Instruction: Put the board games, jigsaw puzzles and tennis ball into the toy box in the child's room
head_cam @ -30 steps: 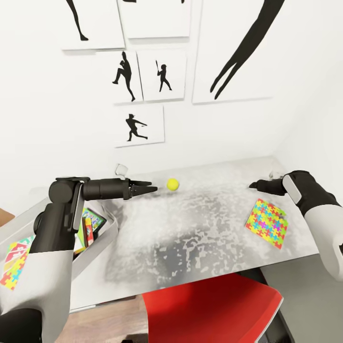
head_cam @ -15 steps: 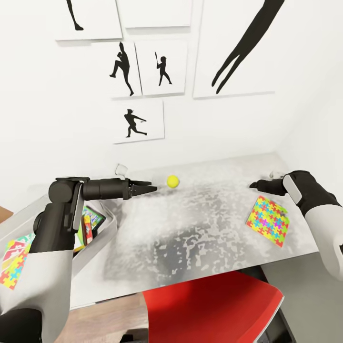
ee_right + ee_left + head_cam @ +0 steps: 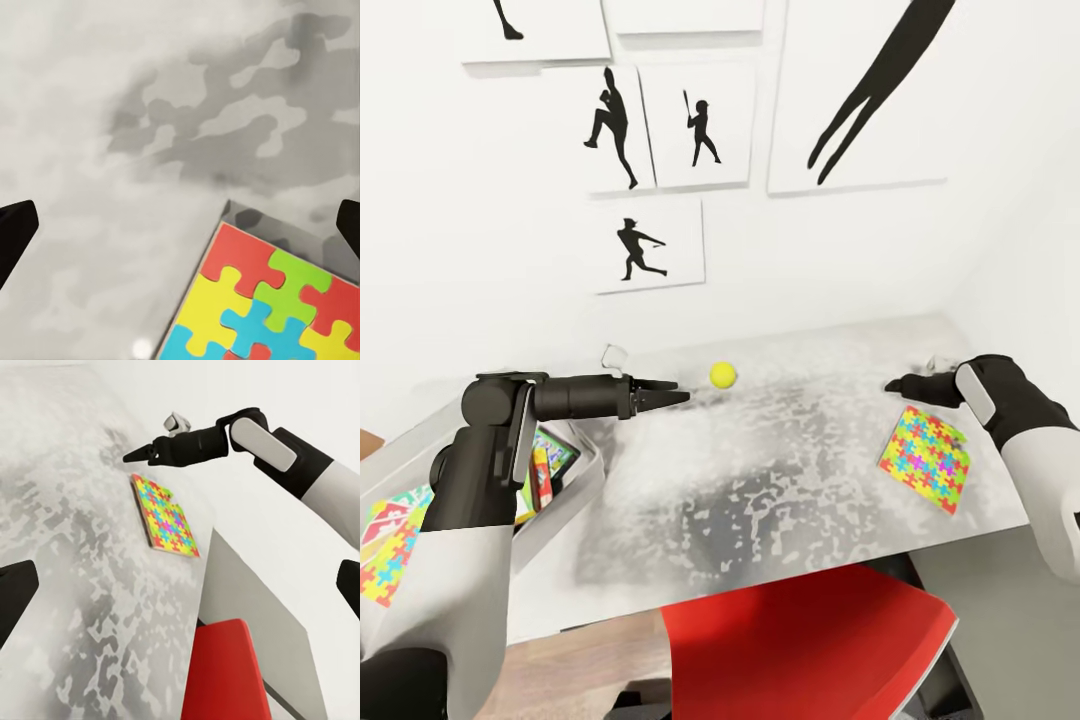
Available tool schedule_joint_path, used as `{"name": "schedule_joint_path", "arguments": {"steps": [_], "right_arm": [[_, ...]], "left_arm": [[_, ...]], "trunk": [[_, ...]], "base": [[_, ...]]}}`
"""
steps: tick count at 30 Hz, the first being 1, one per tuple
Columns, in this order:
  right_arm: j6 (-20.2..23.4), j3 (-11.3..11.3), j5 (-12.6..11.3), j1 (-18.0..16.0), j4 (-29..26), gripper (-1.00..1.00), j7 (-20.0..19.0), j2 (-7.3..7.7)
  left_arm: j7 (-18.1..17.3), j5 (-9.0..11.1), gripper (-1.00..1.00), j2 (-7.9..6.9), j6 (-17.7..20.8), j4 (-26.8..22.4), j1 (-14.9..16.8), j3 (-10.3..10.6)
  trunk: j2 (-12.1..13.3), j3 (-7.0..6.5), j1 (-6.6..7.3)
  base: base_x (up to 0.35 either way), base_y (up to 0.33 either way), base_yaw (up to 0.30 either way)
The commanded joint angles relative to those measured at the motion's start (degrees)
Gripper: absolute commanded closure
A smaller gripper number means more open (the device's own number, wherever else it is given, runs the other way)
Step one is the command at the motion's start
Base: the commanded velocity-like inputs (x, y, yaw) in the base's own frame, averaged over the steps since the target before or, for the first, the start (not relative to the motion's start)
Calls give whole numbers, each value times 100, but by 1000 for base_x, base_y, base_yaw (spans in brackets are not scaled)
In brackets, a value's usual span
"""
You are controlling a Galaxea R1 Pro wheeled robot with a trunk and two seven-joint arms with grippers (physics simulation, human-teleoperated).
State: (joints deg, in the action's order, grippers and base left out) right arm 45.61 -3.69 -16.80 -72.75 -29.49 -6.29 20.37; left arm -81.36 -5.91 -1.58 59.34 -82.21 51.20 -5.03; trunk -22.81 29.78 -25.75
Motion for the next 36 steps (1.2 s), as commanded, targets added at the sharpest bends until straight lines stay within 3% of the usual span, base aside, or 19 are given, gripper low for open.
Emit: {"name": "schedule_joint_path", "arguments": {"steps": [1, 18, 36], "right_arm": [[20, -37, -6, -10, -5, -100, -12, 9], [34, -54, -11, -1, -54, -100, -12, 165], [27, -70, 1, 42, -56, -100, -12, 183]], "left_arm": [[-56, -59, -100, 2, 60, -5, 5, -6], [-56, -59, -100, 0, 60, -5, 4, -6], [-56, -59, -100, 7, 60, -6, 4, -2]], "trunk": [[-10, 18, -3], [-10, 142, -3], [-10, 149, -3]], "base": [[0, 0, 0], [0, 0, 0], [0, 0, 0]]}}
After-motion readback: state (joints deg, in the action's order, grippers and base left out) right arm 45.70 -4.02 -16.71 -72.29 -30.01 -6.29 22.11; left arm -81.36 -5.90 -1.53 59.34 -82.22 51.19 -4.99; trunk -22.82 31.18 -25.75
